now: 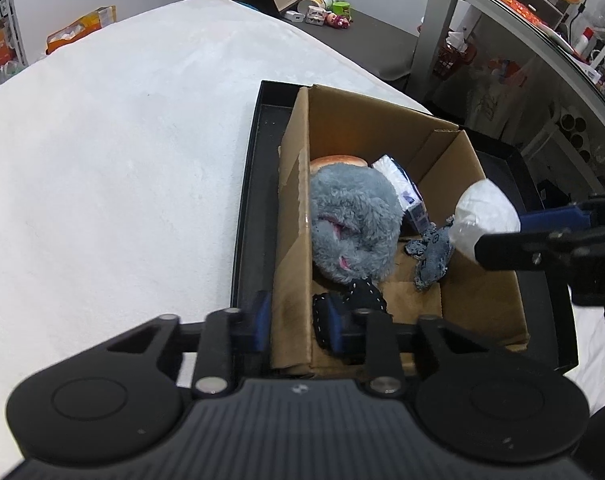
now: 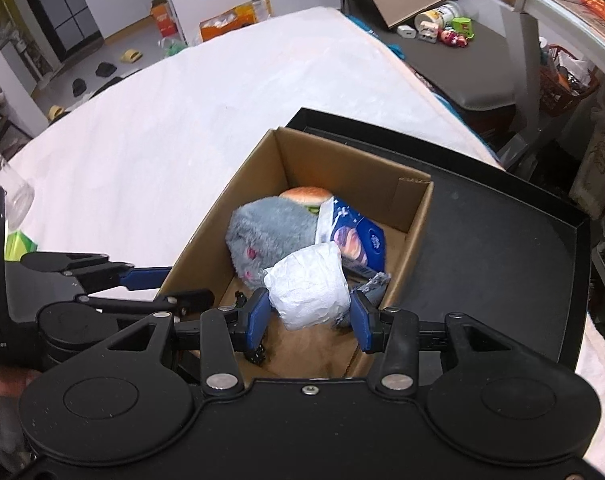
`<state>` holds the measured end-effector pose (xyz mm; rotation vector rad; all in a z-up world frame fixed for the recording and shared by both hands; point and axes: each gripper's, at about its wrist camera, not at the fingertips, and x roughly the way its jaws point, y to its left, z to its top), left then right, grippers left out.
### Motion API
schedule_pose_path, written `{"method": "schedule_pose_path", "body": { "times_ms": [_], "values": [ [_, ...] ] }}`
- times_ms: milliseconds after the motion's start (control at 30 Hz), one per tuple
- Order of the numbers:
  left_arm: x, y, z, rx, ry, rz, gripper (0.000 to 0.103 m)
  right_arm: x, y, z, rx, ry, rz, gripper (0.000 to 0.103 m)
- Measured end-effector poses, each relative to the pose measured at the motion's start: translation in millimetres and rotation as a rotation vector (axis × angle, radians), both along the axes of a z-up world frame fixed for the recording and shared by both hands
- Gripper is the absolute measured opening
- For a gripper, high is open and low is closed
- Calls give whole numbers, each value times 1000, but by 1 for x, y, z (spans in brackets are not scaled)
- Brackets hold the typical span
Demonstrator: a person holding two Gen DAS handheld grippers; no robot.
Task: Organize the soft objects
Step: 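Carry the white tissue ball over the box and lower it inside, then open the right gripper to release the tissue ball into the box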
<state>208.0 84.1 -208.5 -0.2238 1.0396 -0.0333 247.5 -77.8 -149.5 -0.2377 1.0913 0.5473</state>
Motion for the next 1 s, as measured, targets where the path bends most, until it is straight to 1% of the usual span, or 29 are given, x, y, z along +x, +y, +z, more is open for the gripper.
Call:
{"method": "schedule_pose_path", "body": {
  "times_ms": [33, 67, 133, 633, 867, 1000],
  "values": [
    [0, 0, -1, -3, -1, 4, 18, 0, 1, -1, -4, 3, 3, 43],
    [0, 1, -2, -7, -1, 8, 15, 0, 2, -3, -9, 6, 5, 43],
    [0, 2, -4, -14, -2, 13, 14, -1, 5, -6, -18, 12, 10, 43],
    [-3, 3, -5, -17, -14, 21, 14, -9, 23, -35, -116, 87, 74, 43],
    [-4, 4, -5, -18, -13, 21, 14, -3, 25, -51, -153, 121, 61, 43],
    [-3, 4, -5, -17, -13, 17, 15, -2, 28, -58, -163, 133, 72, 43]
  ]
}}
